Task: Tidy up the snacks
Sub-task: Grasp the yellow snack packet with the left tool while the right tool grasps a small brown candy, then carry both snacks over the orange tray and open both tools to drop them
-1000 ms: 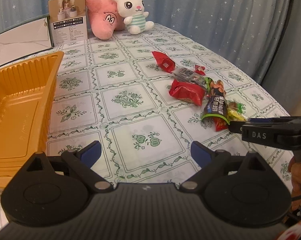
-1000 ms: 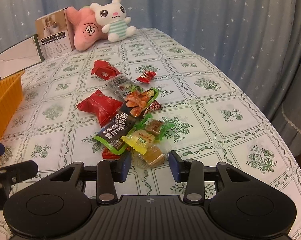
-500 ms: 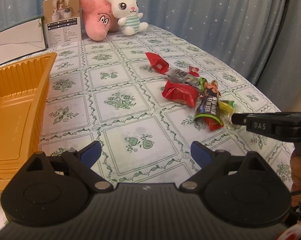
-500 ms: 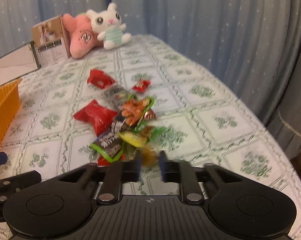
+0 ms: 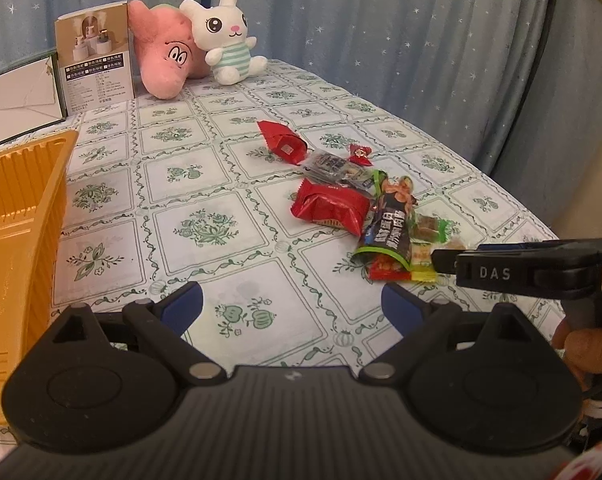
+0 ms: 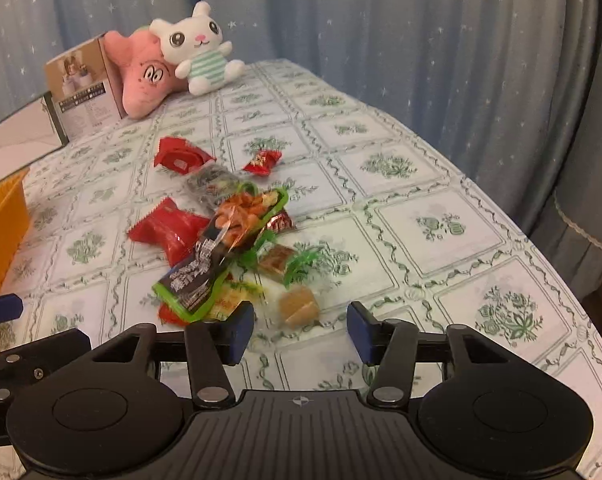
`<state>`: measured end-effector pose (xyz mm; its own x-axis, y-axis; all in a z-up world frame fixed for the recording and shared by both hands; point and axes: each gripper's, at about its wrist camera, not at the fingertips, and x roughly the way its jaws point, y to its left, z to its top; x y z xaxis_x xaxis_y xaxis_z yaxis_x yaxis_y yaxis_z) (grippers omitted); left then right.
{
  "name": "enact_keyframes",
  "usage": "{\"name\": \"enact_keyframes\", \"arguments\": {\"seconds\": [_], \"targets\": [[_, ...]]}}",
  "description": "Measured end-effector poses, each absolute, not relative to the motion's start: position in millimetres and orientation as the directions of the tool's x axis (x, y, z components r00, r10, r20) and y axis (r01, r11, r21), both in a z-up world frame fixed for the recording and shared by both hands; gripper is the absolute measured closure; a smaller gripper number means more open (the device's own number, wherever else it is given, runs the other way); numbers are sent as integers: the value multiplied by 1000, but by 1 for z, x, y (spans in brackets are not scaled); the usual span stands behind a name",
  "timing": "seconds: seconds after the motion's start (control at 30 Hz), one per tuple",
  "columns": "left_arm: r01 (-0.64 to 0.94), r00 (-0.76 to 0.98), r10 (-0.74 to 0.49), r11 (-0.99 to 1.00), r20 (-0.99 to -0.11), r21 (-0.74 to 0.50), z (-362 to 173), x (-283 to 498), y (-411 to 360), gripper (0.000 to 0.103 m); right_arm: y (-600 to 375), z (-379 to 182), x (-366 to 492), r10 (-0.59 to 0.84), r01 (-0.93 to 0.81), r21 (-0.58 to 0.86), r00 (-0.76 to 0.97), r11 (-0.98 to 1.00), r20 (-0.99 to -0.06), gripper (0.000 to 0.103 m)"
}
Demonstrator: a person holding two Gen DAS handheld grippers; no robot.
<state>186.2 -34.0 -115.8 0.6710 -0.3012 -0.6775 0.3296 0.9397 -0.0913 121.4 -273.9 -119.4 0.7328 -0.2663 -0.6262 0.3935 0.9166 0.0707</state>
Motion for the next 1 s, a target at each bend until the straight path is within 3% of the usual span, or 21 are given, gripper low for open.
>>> {"name": "enact_keyframes", "arguments": {"seconds": [0.07, 0.13, 0.17, 0.3, 0.5, 0.67, 0.83, 1.0], "targets": [[327, 673, -299, 941, -676, -91, -116, 188, -33, 8, -276, -119, 123, -262, 394, 82, 738, 915, -622, 51], [327, 674, -300, 941, -675, -91, -117, 189, -32, 8, -277, -118, 123, -253, 391, 94, 743, 916, -619, 65], [328, 674, -299, 941, -676, -89, -117, 189, -33, 8, -276, -118, 122, -246, 384, 97, 746, 918, -619, 78], [354, 666, -316, 931, -676, -86, -118, 190, -38, 8, -275, -111, 118, -241, 376, 110, 764, 920, -598, 90], [423, 651, -370, 902, -663, -87, -116, 188, -56, 11, -277, -101, 106, -253, 391, 134, 785, 911, -566, 92], [528, 618, -451, 845, -645, -84, -113, 184, -76, 24, -290, -83, 84, -308, 438, 161, 806, 884, -506, 92], [635, 556, -537, 767, -634, -93, -111, 182, -105, 48, -302, -81, 77, -314, 463, 192, 800, 865, -511, 92], [680, 496, -560, 726, -664, -105, -122, 198, -131, 53, -307, -81, 74, -314, 473, 213, 799, 855, -513, 92]]}}
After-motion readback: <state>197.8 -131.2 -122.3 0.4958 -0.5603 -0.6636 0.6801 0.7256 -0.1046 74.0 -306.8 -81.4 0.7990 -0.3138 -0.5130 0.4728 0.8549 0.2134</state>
